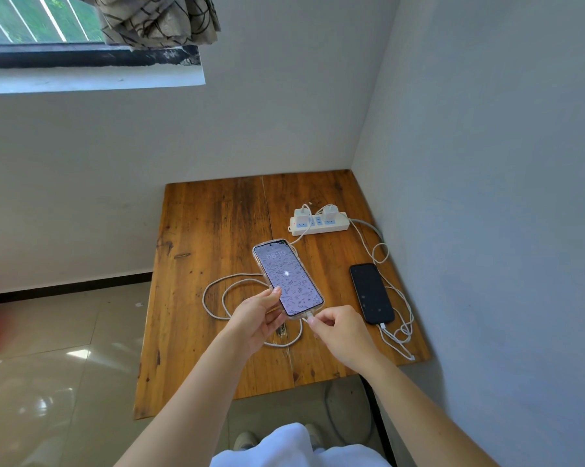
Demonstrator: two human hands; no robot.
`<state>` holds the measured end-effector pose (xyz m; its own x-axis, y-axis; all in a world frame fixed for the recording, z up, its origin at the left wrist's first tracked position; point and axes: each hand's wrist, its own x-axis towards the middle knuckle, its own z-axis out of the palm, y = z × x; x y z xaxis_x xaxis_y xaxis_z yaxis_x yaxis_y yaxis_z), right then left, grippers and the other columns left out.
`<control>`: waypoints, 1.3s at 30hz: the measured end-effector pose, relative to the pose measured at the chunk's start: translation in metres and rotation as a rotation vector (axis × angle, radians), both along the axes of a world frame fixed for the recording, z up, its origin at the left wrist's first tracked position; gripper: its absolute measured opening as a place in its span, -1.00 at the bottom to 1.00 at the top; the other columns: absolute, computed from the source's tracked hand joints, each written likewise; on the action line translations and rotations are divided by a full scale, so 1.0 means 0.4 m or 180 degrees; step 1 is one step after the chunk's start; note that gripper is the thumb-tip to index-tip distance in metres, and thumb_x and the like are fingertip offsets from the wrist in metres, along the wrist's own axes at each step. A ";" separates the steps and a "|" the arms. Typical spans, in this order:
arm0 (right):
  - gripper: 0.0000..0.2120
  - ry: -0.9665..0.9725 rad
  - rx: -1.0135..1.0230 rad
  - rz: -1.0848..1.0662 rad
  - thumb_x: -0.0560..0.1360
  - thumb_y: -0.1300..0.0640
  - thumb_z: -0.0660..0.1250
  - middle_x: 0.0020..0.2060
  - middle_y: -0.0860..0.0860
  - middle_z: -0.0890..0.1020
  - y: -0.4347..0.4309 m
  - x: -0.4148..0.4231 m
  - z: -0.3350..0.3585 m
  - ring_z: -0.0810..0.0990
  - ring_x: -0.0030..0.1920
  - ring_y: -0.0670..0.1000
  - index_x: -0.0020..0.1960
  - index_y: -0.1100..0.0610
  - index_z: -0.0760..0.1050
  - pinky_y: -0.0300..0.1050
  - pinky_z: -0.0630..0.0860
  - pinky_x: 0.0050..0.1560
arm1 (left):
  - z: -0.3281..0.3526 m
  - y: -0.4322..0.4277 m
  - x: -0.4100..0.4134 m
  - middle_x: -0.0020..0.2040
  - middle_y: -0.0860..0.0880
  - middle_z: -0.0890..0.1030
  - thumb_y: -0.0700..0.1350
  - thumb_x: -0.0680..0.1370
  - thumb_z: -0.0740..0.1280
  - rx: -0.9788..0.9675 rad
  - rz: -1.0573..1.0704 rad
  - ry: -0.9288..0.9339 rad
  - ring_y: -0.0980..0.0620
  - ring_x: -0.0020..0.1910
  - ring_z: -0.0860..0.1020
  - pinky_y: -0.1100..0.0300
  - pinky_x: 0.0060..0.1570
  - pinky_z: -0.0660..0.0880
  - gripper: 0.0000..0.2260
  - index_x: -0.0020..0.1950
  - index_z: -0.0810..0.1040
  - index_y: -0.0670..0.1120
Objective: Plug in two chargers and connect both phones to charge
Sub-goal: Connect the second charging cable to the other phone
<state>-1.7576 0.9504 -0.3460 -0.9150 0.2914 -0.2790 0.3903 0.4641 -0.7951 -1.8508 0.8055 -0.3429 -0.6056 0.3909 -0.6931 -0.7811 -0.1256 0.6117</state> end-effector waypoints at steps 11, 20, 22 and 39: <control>-0.76 -0.0052 -0.0009 0.0010 0.53 0.03 0.30 -0.41 -0.04 0.59 0.002 0.000 0.004 0.57 -0.35 -0.05 -0.25 0.06 0.62 -0.29 0.47 -0.34 | -0.002 0.003 0.001 0.08 -0.17 0.65 -0.16 0.58 0.28 0.0011 0.0036 0.0000 -0.04 -0.04 0.64 0.25 -0.32 0.58 -0.72 0.29 0.48 -0.18; -0.78 -0.0093 -0.0059 0.0002 0.53 0.03 0.30 -0.39 -0.02 0.62 0.002 -0.001 0.000 0.59 -0.33 -0.05 -0.25 0.03 0.60 -0.29 0.48 -0.32 | -0.012 0.000 -0.001 0.07 -0.17 0.67 -0.16 0.57 0.30 0.0001 0.0046 -0.0033 -0.04 -0.04 0.65 0.25 -0.33 0.58 -0.72 0.27 0.50 -0.17; -0.78 -0.0103 -0.0087 0.0008 0.53 0.03 0.30 -0.38 0.00 0.63 0.002 -0.002 -0.004 0.60 -0.31 -0.03 -0.24 0.05 0.61 -0.25 0.50 -0.30 | -0.015 -0.002 -0.002 0.07 -0.17 0.67 -0.16 0.57 0.30 0.0007 0.0054 -0.0048 -0.04 -0.04 0.65 0.26 -0.34 0.57 -0.72 0.27 0.50 -0.17; -0.81 -0.0505 -0.0102 0.0014 0.54 0.07 0.30 -0.28 0.06 0.66 0.010 -0.073 -0.072 0.55 -0.33 -0.08 -0.16 0.12 0.63 -0.23 0.48 -0.31 | -0.081 0.018 -0.066 0.07 -0.17 0.66 -0.21 0.58 0.28 -0.0302 0.0123 -0.0323 -0.07 -0.01 0.65 0.20 -0.31 0.58 -0.70 0.32 0.46 -0.18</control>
<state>-1.7868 0.9545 -0.3750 -0.8600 0.2760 -0.4292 0.5101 0.4415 -0.7382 -1.8772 0.8128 -0.3755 -0.5440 0.2985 -0.7842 -0.8352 -0.1020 0.5405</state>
